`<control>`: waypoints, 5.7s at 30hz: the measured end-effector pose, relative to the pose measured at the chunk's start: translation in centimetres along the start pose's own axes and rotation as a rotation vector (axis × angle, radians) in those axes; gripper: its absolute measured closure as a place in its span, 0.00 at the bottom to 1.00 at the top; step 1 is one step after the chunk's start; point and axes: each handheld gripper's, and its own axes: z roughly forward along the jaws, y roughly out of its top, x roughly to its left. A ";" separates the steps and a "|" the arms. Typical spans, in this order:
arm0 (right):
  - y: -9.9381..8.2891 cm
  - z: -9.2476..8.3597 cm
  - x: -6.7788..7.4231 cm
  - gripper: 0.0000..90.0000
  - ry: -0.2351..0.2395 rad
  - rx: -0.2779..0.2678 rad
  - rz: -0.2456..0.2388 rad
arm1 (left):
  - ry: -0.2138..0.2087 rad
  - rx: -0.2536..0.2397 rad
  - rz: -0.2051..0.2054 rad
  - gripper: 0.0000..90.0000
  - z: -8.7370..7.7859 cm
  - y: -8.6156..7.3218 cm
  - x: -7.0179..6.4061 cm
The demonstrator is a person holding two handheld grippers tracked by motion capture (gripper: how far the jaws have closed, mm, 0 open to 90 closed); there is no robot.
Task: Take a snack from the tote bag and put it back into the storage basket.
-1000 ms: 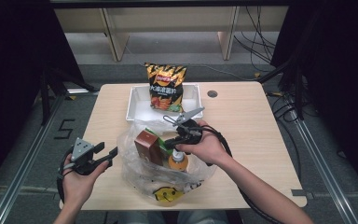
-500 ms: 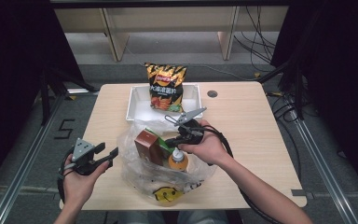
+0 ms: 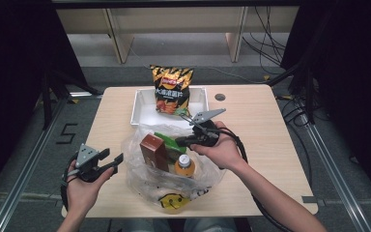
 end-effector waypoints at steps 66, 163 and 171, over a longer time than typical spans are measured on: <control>0.2 -2.1 -0.3 1.00 -0.007 -0.115 -0.018 | 0.001 0.007 0.002 0.47 0.3 -0.5 -0.2; 6.3 -5.4 -1.9 1.00 -0.090 -0.337 0.012 | -0.012 0.015 0.007 0.47 0.8 -0.8 -0.5; 6.7 -5.2 -2.1 1.00 -0.098 -0.340 0.008 | -0.013 0.017 0.008 0.47 0.8 -0.8 -0.5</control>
